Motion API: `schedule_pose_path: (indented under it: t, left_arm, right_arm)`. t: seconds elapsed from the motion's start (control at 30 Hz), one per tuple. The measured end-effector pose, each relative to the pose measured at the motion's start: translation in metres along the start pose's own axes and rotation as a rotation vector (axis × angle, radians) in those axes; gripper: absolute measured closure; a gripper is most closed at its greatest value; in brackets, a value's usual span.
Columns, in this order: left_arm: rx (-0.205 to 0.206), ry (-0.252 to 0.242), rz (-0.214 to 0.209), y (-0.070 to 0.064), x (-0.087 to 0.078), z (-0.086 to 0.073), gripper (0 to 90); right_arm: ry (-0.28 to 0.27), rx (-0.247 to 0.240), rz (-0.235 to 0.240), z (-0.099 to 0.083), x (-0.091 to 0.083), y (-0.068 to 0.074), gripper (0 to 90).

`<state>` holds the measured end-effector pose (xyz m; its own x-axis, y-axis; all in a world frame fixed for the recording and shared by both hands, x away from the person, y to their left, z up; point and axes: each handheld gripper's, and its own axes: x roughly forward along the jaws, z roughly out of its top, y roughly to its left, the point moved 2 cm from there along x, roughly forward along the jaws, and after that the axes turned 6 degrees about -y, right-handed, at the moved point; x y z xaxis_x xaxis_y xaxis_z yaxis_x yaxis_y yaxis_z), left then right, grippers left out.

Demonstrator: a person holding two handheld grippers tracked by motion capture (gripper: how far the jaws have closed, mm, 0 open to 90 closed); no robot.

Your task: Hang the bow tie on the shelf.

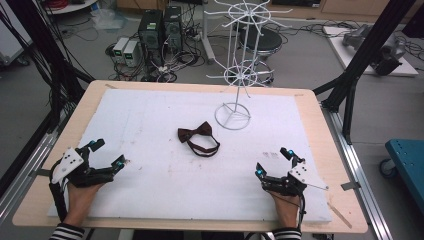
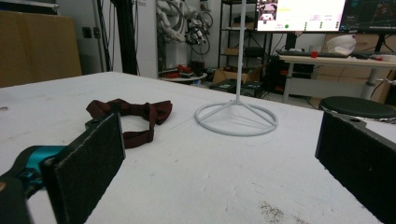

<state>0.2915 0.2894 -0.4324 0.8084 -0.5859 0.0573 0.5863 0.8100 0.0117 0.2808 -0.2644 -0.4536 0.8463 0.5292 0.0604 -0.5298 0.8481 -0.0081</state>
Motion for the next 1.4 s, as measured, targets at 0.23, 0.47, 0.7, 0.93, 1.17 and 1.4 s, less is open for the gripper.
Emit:
schedule_pose_path:
  t: [0.23, 0.47, 0.7, 0.93, 1.17, 1.4]
  left_arm:
    - [0.045, 0.061, -0.078, -0.002, 0.013, 0.018, 6.3]
    - [0.029, 0.141, -0.192, -0.003, 0.033, 0.036, 5.4]
    - [0.055, 0.208, -0.258, -0.008, 0.056, 0.049, 4.6]
    - [0.089, 0.279, -0.295, -0.008, 0.084, 0.057, 4.6]
    - [0.096, 0.330, -0.327, -0.013, 0.105, 0.061, 4.6]
    - [0.118, 0.388, -0.345, -0.017, 0.128, 0.064, 4.6]
  right_arm:
    - [-0.004, 0.007, -0.003, 0.000, 0.000, 0.000, 0.7]
    - [0.001, 0.007, -0.003, 0.000, 0.000, 0.000, 0.7]
    - [-0.001, 0.000, -0.001, 0.000, 0.000, 0.000, 0.7]
    - [0.000, 0.010, -0.003, 0.000, 0.000, 0.000, 0.7]
    - [-0.005, 0.007, -0.004, 0.000, 0.000, -0.001, 0.7]
    - [-0.008, 0.005, -0.005, 0.000, 0.000, -0.001, 0.7]
